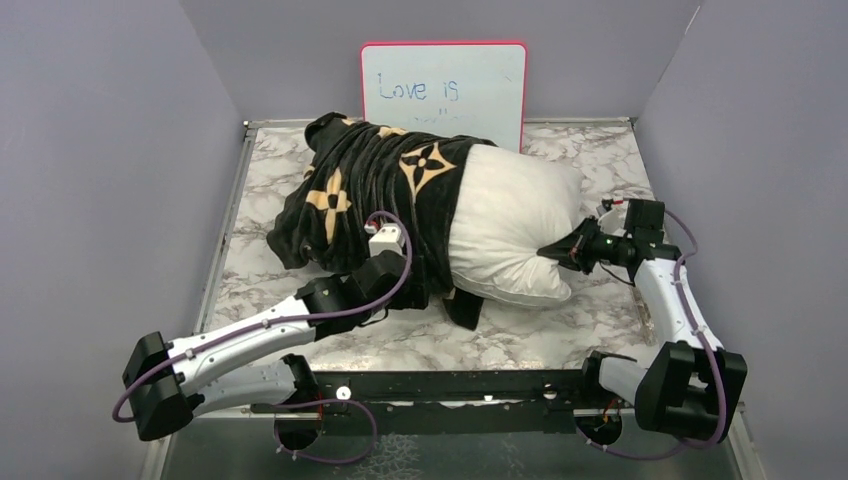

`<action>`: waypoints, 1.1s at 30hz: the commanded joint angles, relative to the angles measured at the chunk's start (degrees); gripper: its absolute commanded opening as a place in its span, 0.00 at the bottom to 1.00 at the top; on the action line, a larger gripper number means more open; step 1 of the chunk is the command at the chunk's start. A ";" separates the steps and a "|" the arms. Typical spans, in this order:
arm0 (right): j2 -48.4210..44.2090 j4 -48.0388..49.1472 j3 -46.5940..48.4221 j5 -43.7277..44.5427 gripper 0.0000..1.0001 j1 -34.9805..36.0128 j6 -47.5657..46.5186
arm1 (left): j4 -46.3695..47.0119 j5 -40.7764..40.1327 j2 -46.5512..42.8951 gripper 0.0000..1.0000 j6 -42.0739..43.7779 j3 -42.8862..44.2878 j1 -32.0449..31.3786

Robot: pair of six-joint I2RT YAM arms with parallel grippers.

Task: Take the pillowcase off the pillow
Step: Remove the pillow from the pillowcase.

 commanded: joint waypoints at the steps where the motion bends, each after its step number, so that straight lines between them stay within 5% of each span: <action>1: 1.10 1.90 5.14 1.55 0.00 0.17 1.92 | -1.92 3.20 -7.10 0.86 -8.80 -7.02 -0.21; 9: 1.13 0.35 6.77 -1.32 0.01 0.17 0.64 | 7.65 1.57 -9.89 0.99 -9.66 -11.58 -0.06; 17: 0.29 -3.31 8.86 0.65 0.01 0.18 -1.42 | 12.70 2.77 7.14 0.98 0.31 -1.31 4.47; 21: -0.04 -5.02 9.95 4.81 0.00 0.14 -2.87 | 4.18 -2.64 12.55 0.63 1.64 3.72 8.90; 24: 0.20 -8.43 12.76 19.38 0.00 -0.31 -5.61 | -1.60 -9.29 10.37 0.38 1.89 3.34 10.33; 27: 0.63 -9.86 14.60 23.24 0.00 -1.87 -6.75 | -9.21 -14.18 5.69 0.05 -0.72 1.38 14.02; 33: 2.82 -7.53 15.42 20.46 0.00 -2.74 -5.79 | -21.32 -20.09 -7.90 0.00 -3.16 -1.01 21.65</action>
